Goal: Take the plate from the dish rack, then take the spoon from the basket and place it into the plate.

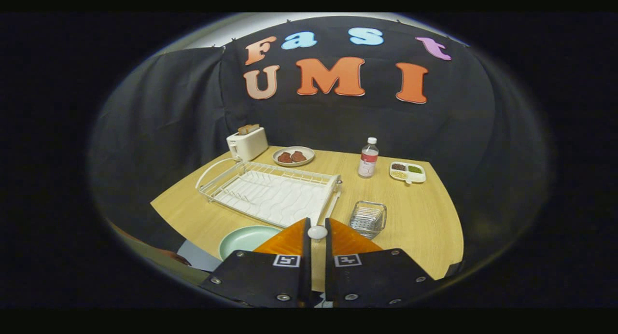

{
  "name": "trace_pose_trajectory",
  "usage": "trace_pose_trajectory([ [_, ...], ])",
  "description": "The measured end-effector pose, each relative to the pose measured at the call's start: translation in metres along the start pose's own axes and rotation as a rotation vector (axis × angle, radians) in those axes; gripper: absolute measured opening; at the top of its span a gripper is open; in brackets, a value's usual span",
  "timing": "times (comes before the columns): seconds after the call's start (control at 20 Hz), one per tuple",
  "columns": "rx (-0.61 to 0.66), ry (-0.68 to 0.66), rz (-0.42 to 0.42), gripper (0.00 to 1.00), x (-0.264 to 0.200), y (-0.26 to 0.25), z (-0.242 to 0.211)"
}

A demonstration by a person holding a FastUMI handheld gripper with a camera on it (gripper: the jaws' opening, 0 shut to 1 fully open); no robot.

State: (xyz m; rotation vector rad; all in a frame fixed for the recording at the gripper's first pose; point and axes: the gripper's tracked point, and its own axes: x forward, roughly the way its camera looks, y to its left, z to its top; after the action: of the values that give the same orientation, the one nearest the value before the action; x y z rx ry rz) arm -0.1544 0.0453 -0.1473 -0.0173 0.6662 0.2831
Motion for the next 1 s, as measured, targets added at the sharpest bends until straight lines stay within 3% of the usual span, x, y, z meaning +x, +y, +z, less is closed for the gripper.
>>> trace_pose_trajectory([
  [0.65,0.014,0.145,0.206,0.11,0.040,0.073,-0.067],
  [1.0,0.062,0.155,0.283,0.11,0.063,0.107,-0.074],
])
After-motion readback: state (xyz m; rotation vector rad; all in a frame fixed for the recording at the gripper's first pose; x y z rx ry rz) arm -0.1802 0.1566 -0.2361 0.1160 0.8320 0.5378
